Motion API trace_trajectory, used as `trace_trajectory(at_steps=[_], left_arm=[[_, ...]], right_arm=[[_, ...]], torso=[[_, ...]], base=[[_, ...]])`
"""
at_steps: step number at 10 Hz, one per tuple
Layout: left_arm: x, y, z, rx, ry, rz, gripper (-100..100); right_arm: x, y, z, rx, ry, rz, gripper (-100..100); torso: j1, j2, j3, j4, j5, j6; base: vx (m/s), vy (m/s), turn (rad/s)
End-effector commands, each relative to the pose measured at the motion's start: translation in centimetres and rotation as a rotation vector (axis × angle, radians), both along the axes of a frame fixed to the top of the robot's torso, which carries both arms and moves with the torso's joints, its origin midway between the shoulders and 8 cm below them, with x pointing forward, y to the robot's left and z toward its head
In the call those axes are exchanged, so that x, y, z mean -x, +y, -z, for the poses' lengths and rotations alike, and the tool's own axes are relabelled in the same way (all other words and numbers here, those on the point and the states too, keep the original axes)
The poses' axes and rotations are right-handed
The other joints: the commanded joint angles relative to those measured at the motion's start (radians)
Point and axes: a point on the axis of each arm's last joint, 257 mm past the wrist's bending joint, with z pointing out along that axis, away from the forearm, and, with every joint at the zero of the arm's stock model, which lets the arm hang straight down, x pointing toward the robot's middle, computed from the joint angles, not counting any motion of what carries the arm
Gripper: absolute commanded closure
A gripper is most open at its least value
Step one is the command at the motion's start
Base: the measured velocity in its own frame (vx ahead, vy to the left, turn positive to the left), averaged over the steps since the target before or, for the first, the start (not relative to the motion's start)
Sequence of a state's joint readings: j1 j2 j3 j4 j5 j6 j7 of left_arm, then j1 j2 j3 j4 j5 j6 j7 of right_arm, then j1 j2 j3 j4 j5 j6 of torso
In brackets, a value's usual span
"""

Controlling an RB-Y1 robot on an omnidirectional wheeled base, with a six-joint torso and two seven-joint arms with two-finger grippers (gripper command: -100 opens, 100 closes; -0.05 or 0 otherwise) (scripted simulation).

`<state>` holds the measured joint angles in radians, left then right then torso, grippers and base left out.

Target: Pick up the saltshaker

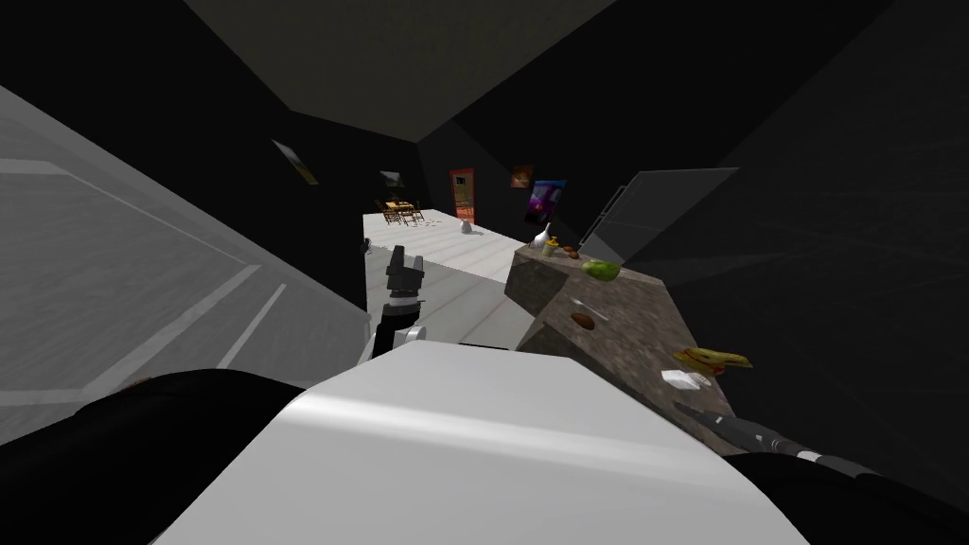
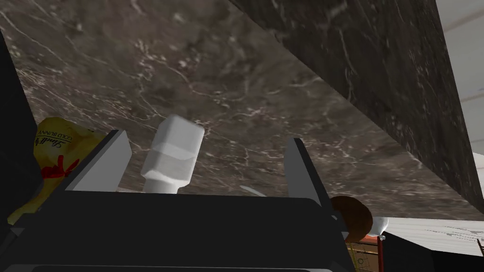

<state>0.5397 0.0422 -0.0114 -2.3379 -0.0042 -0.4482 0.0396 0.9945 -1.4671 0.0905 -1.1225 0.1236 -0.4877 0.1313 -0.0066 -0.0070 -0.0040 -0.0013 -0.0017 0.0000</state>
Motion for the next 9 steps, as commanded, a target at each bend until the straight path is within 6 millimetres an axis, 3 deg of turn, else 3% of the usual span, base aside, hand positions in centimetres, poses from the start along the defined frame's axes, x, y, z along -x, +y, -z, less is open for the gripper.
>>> trace_trajectory(at_steps=[1, 2, 3, 4, 5, 8, 9], left_arm=[[0.0, 0.0, 0.0, 0.0, 0.0, 0.0, 0], [0.0, 0.0, 0.0, 0.0, 0.0, 0.0, 0], [0.0, 0.0, 0.0, 0.0, 0.0, 0.0, 0], [0.0, 0.0, 0.0, 0.0, 0.0, 0.0, 0], [0.0, 0.0, 0.0, 0.0, 0.0, 0.0, 0], [0.0, 0.0, 0.0, 0.0, 0.0, 0.0, 0], [0.0, 0.0, 0.0, 0.0, 0.0, 0.0, 0]], right_arm=[[0.1, -1.3, -1.0, 0.032, 0.024, -0.021, -100], [0.1, -2.3, -1.9, 0.057, 0.042, -0.038, -100], [0.1, -1.7, -1.4, 0.042, 0.032, -0.026, -100], [0.1, -1.8, -1.5, 0.045, 0.033, -0.03, 0], [0.8, -1.7, -0.7, 0.045, 0.032, -0.019, -100], [1.2, -1.7, -0.2, 0.045, 0.031, -0.011, -100], [1.3, -1.7, -0.1, 0.046, 0.031, -0.011, 100]], torso=[[0.0, 0.0, 0.0, 0.0, 0.0, 0.0], [0.001, 0.0, 0.0, 0.0, 0.0, 0.0], [0.002, 0.001, 0.0, 0.0, 0.0, 0.0], [0.004, 0.003, 0.002, 0.001, 0.001, 0.001], [0.006, 0.006, 0.003, 0.001, 0.001, 0.001], [0.005, 0.006, 0.004, 0.002, 0.001, 0.001], [0.006, 0.007, 0.004, 0.002, 0.001, 0.001]], base=[[0.094, -0.088, 0.116], [0.087, -0.077, 0.168], [0.038, -0.038, 0.045], [0.008, -0.008, -0.003], [0.018, -0.017, 0.067], [0.019, -0.027, 0.051], [0.002, -0.005, -0.003]])
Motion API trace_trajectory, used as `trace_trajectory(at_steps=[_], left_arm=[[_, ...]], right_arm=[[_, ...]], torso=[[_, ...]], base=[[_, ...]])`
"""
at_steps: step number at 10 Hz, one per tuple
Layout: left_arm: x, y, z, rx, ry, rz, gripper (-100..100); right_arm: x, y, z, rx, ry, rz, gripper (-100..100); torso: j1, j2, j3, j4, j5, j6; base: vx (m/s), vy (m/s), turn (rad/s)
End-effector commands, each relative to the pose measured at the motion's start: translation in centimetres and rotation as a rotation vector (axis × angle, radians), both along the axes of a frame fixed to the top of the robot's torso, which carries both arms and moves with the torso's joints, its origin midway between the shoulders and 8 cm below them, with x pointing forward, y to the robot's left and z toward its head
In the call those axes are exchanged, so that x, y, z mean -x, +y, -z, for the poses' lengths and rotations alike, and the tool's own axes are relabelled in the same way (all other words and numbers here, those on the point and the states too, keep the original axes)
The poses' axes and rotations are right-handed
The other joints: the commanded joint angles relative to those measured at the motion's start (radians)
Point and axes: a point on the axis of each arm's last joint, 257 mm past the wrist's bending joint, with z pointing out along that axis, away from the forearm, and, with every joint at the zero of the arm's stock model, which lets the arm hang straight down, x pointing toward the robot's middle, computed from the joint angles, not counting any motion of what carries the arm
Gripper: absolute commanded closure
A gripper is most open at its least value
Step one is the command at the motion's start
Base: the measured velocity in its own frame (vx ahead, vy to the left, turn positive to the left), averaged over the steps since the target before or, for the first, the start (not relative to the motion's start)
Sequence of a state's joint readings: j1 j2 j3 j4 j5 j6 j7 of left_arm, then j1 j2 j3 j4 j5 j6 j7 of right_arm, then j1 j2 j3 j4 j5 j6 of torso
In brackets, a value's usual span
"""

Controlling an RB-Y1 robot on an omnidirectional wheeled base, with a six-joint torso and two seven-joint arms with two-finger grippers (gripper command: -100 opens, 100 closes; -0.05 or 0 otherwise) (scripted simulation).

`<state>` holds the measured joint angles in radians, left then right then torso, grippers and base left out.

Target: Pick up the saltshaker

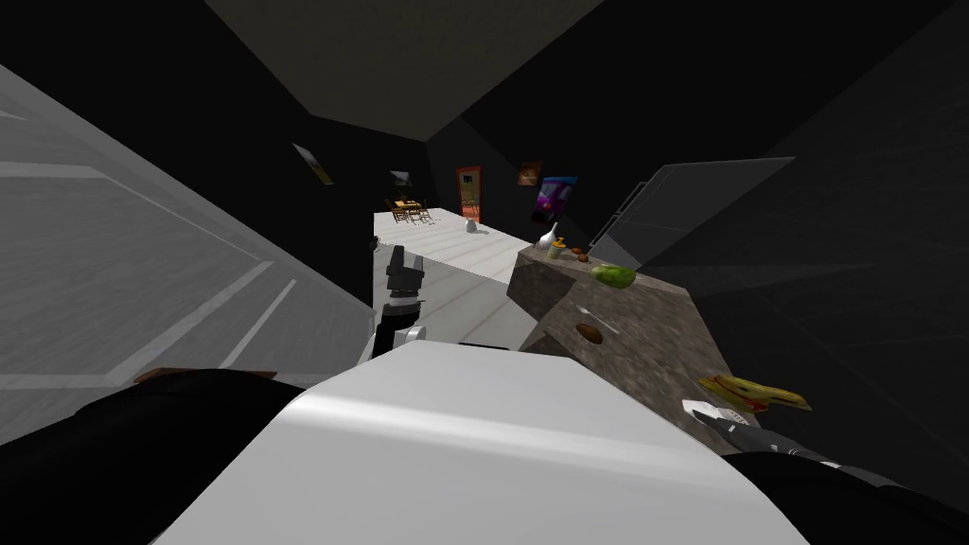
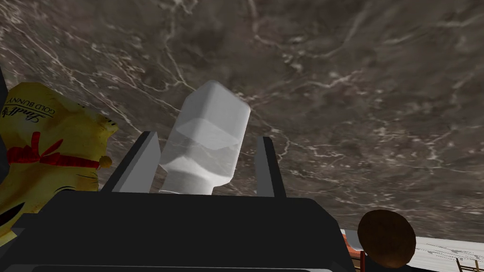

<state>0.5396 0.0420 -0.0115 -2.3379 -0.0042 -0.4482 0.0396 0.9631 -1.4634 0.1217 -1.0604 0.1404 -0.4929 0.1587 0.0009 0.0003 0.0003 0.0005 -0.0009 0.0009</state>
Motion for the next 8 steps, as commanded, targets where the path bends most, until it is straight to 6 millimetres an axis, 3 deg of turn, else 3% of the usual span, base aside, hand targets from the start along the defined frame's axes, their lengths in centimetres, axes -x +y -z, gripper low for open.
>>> trace_trajectory(at_steps=[1, 4, 5, 6, 8], left_arm=[[0.0, 0.0, 0.0, 0.0, 0.0, 0.0, 0], [0.0, 0.0, 0.0, 0.0, 0.0, 0.0, 0], [0.0, 0.0, 0.0, 0.0, 0.0, 0.0, 0], [0.0, 0.0, 0.0, 0.0, 0.0, 0.0, 0], [0.0, 0.0, 0.0, 0.0, 0.0, 0.0, 0]], right_arm=[[0.0, 0.0, 0.0, 0.0, 0.0, 0.0, 100], [0.0, 0.0, 0.0, 0.0, 0.0, 0.001, 100], [0.0, 0.0, 0.0, 0.0, 0.0, 0.001, 0], [-0.8, 0.0, -0.9, -0.003, 0.001, -0.014, 100], [-0.9, -0.2, -1.0, -0.001, 0.001, -0.016, 100]], torso=[[0.0, 0.0, 0.0, 0.0, 0.0, 0.0], [-0.002, -0.001, -0.001, 0.0, -0.002, -0.001], [-0.002, -0.001, -0.001, 0.0, -0.002, -0.001], [-0.002, -0.001, -0.001, 0.0, -0.002, -0.001], [0.001, 0.001, 0.001, 0.0, -0.001, 0.0]], base=[[-0.001, -0.006, -0.012], [0.0, 0.0, 0.0], [0.0, 0.0, 0.0], [-0.015, 0.029, -0.103], [-0.026, 0.03, -0.065]])
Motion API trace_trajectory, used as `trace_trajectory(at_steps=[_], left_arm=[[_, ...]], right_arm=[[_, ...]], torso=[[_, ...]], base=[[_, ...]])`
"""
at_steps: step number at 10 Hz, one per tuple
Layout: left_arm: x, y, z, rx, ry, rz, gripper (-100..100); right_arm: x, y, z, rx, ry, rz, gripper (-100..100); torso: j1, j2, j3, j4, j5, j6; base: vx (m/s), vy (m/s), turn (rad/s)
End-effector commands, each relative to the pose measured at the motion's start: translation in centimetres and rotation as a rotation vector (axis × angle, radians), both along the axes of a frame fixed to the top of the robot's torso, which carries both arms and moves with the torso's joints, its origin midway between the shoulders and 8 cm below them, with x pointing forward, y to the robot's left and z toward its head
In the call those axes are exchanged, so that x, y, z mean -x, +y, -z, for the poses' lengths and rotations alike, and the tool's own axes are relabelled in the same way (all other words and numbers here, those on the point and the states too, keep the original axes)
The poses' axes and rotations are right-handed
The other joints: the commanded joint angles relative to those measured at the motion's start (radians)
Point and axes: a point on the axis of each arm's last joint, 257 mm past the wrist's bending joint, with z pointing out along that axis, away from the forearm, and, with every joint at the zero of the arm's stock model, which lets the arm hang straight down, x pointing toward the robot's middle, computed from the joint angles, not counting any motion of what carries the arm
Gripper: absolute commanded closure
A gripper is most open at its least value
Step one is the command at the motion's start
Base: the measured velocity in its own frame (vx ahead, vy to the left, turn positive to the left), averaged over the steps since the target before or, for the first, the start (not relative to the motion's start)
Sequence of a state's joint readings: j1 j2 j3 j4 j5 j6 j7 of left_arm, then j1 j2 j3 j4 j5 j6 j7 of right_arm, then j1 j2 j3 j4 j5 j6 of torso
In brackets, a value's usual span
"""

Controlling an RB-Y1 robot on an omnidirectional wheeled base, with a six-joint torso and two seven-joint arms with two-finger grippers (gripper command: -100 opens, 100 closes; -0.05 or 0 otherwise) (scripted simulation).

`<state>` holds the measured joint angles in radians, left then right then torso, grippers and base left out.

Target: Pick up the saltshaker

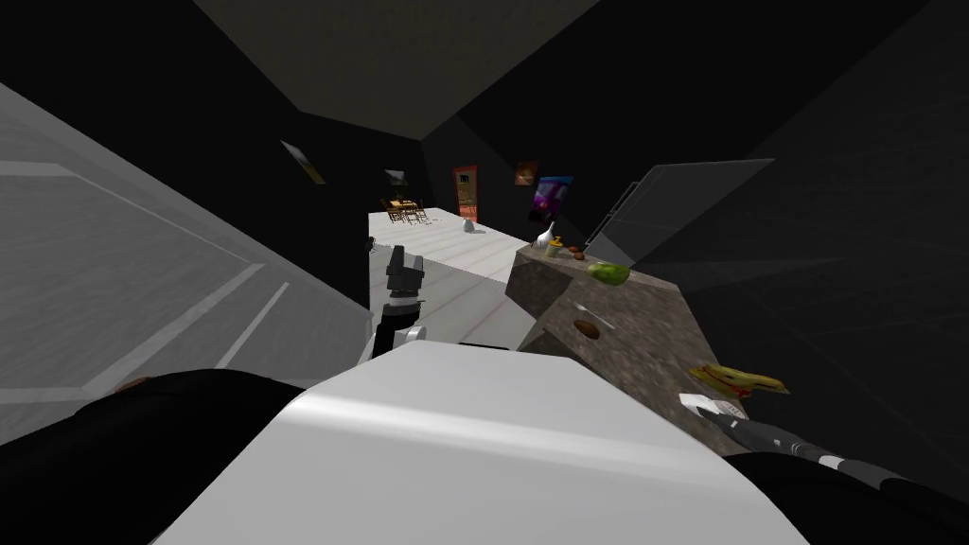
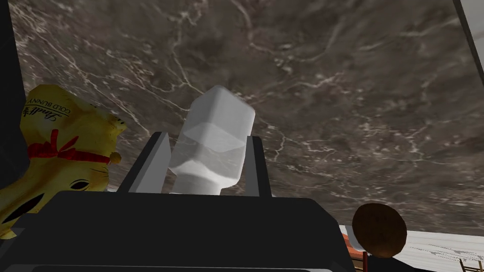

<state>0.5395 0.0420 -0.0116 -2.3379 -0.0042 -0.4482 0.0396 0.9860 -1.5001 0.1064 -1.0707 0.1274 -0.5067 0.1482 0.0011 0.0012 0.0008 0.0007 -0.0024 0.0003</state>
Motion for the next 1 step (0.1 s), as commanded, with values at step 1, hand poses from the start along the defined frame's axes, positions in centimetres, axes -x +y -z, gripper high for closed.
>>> trace_trajectory(at_steps=[1], left_arm=[[0.0, 0.0, 0.0, 0.0, 0.0, 0.0, 0]], right_arm=[[0.0, 0.0, 0.0, 0.0, 0.0, 0.0, 0]], torso=[[0.0, 0.0, 0.0, 0.0, 0.0, 0.0]], base=[[0.0, 0.0, 0.0]])
